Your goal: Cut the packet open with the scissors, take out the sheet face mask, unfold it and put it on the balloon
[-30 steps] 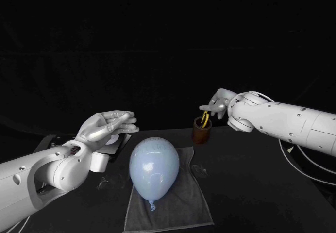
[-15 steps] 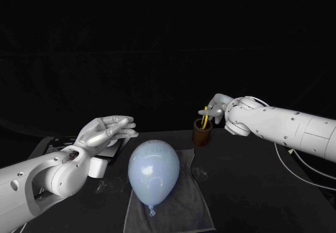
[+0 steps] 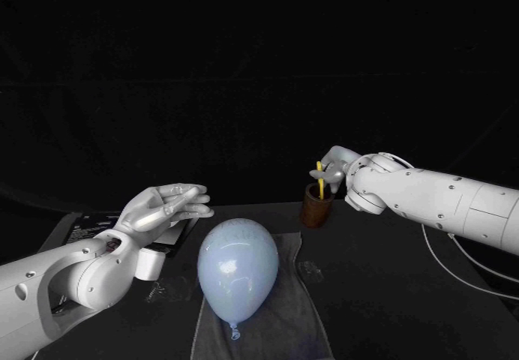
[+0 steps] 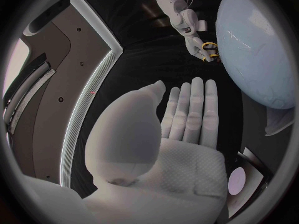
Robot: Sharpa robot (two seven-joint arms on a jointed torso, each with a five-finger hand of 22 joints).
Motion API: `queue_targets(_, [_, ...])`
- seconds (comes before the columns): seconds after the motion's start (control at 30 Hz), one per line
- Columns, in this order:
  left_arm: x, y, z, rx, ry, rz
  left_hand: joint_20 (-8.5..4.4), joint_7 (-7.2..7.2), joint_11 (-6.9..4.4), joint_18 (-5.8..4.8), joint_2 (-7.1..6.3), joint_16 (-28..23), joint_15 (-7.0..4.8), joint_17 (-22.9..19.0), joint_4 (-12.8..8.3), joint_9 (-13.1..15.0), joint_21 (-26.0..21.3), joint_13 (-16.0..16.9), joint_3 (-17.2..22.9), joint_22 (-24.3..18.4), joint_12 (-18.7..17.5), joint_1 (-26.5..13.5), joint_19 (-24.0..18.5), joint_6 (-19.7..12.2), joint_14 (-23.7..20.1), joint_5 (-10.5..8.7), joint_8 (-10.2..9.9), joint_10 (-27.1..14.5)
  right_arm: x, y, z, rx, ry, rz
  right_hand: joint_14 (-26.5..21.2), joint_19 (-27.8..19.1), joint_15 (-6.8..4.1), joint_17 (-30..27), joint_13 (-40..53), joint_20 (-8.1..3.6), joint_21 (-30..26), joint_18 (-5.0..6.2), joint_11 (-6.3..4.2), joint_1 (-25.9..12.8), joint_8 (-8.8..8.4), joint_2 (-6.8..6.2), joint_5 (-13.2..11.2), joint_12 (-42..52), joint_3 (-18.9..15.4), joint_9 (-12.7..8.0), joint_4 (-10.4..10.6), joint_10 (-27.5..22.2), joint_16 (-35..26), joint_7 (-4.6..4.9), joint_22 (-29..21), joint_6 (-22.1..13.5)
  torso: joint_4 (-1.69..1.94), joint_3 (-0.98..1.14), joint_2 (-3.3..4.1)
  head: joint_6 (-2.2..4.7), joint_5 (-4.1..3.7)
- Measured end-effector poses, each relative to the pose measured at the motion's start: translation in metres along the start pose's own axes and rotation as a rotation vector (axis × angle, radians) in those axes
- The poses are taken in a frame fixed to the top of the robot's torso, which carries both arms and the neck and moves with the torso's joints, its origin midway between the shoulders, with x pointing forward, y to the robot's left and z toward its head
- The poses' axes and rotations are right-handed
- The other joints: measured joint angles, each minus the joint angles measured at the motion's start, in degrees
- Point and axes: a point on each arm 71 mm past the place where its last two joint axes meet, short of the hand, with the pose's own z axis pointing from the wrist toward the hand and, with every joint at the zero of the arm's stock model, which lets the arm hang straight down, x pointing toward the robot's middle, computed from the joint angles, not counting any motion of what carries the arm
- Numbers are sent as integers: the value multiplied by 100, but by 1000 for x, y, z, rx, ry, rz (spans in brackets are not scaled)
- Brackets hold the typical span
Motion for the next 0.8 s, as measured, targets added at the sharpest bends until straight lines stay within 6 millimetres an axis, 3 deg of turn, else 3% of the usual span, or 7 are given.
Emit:
queue_targets(0.13, [-1,0,0,-2,0,0,0,0,0,-1,0,0,0,7,0,0,0,0,0,-5,-21,0,0,0,0,0,0,0,0,-1,-2,-11,-17,22,8,-22,-8,106,1,-22,125,-2,-31,-274,124,-219,69,29,482,85,-129,70,107,-12,147,11,3,3,29,28,-2])
queue_targets(0.3, [-2,1,0,-5,0,0,0,-1,0,-3,0,0,0,8,0,0,0,0,0,-5,-21,0,0,0,0,0,0,0,-1,-2,-6,-22,-27,55,8,-43,-8,159,13,-42,178,-10,-32,-466,196,-217,80,42,712,137,-306,112,150,-19,230,18,16,7,66,65,1])
queue_targets(0.37, [-2,1,0,-6,1,0,0,-1,0,-4,0,0,0,8,0,0,0,0,0,-5,-21,0,0,0,0,0,0,0,-1,-1,-8,-29,-29,70,8,-43,-8,171,14,-42,200,-35,-51,-525,212,-247,80,45,893,151,-486,132,177,-34,259,33,21,7,80,80,-3])
queue_targets(0.43, [-3,1,0,-8,0,0,16,-1,19,-4,0,0,0,12,0,0,0,0,0,-5,-21,0,-16,0,0,0,0,-19,0,-1,-10,-37,-30,83,8,-43,-8,201,22,-42,234,-37,-51,-552,255,-246,80,45,906,169,-500,171,217,-35,288,33,23,10,91,94,-7])
queue_targets(0.47, [-3,1,0,-8,0,0,16,-2,19,-4,0,0,0,14,0,0,0,0,0,-5,-21,0,-16,0,0,0,0,-19,0,0,-10,-41,-31,90,15,-43,-15,208,25,-42,247,-37,-51,-589,276,-250,80,71,1054,180,-647,171,230,-35,311,33,23,11,97,101,-10])
queue_targets(0.8, [-5,3,1,-18,0,0,16,10,19,-7,0,-22,-1,25,0,0,-22,0,0,-13,-50,0,-16,-30,-44,0,-21,-20,-1,1,-24,-117,-50,190,40,-83,-40,266,40,-81,350,-42,-82,-680,321,-236,113,66,1344,222,-937,201,297,-51,435,48,33,17,146,170,-39])
